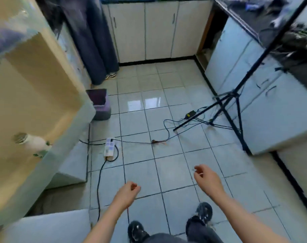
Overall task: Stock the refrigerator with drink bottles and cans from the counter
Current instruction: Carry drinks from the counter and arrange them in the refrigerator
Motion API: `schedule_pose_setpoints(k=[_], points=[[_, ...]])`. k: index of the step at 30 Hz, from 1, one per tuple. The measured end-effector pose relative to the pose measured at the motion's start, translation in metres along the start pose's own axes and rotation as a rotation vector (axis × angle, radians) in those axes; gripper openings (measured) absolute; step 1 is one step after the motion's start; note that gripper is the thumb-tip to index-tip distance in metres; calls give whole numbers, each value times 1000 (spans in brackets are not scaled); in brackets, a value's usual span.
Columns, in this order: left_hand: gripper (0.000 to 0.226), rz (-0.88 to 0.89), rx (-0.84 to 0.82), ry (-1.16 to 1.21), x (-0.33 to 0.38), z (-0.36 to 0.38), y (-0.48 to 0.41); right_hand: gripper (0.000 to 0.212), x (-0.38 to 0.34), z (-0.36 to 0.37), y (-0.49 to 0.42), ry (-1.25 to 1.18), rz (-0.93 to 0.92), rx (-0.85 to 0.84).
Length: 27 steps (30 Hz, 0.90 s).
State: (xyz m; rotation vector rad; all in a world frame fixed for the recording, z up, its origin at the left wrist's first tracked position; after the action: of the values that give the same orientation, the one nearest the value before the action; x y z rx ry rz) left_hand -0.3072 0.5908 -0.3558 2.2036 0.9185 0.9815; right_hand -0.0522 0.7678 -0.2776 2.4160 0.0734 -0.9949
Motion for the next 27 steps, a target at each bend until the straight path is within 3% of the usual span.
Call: schedule_pose_setpoints(k=[9,13,20,27], points=[[20,120,-155,-299,212,133,-53,28,253,-185,16,-231,444,277],[28,163,-171,-434,305,190,-77,28,338,-251,18,-352,556,382],[23,300,-221,-555,470,268,-93,25,427,-353,25,-521,697,583],[9,456,-303,-678,609,336,-128,27,489,-392,22,-680,841,682]])
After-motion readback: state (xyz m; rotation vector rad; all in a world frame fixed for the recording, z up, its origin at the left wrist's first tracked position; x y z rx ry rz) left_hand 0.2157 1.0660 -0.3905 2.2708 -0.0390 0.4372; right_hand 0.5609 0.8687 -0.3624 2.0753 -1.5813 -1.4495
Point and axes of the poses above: each hand's wrist, its own y-axis away from the middle knuckle, its own z-axis out of the palm, x = y × z, the point moved 10 cm from there along -y, towards the middle knuckle, and after that the axes turned 12 degrees about -y, right-handed, at the moved point
